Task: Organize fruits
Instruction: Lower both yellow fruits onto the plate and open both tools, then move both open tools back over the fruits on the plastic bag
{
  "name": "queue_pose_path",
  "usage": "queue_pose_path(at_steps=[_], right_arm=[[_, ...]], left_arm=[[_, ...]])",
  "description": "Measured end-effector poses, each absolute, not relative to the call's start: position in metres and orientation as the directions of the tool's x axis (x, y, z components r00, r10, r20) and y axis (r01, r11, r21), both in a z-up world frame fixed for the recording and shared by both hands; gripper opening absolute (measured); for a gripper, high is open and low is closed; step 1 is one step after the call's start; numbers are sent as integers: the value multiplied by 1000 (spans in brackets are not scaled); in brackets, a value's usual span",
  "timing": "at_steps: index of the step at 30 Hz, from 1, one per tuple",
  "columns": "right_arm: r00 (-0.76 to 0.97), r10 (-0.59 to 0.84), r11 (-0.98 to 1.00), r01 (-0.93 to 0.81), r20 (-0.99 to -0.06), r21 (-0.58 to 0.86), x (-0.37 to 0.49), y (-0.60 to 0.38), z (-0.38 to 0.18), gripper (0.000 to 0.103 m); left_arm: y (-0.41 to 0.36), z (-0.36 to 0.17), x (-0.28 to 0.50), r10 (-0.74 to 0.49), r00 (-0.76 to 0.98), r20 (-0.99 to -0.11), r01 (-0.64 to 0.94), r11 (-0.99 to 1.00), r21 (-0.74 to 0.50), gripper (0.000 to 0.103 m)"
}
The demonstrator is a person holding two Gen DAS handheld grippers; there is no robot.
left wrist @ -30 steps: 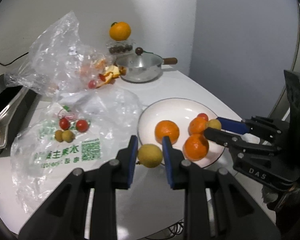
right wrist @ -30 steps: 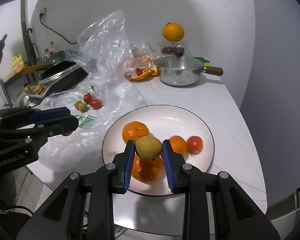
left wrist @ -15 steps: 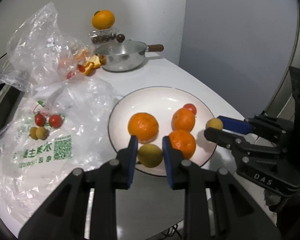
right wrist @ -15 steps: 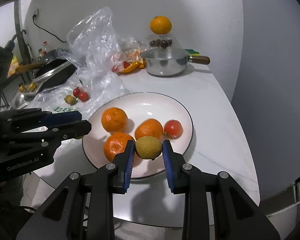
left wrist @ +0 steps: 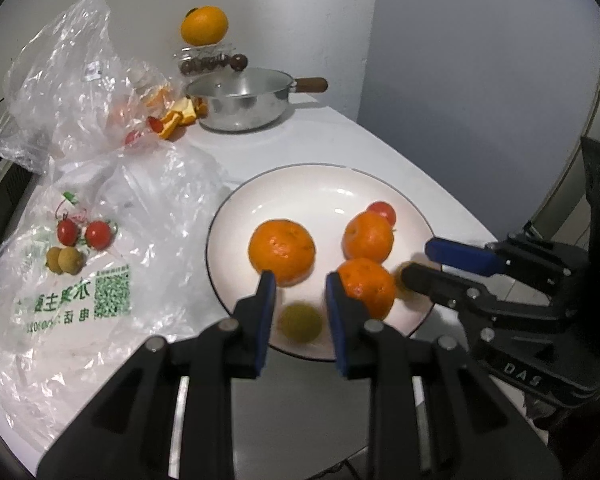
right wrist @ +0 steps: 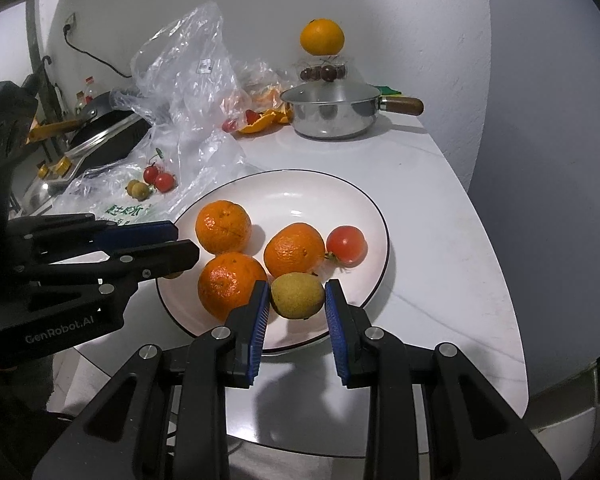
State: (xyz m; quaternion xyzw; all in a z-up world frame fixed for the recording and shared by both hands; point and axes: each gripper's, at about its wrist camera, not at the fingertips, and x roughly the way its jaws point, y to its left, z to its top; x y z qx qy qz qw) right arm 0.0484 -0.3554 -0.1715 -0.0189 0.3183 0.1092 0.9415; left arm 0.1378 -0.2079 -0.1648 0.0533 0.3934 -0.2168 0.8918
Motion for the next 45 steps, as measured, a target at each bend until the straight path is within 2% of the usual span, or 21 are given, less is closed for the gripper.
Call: queue_pose_path(at_steps=[10,13,15,40,45], right_arm=[[777,179,978,-210,-603,19,50,-349,-168,31],[780,174,978,-210,-601,10,49,-346,-166,31],[782,172,977,-212,-598,4,49,-341,-164,31],[784,196,952,-296,-589,-77,54,-253,-144,31],[781,202,945,-315,-591,-93,58,-235,-143,31]], left_arm=[[-197,-162,138,-328,606,-725,406,911,-73,32],[-190,-160,135,-329,614,-718,401,913,-76,37],[-185,-158,133,-331,620,-711,395,915,-82,49],[-87,-145,115,-292,696,-656,273,953,-134,50],[-69,-145,115,-284,706,-649,251,957,-145,55]])
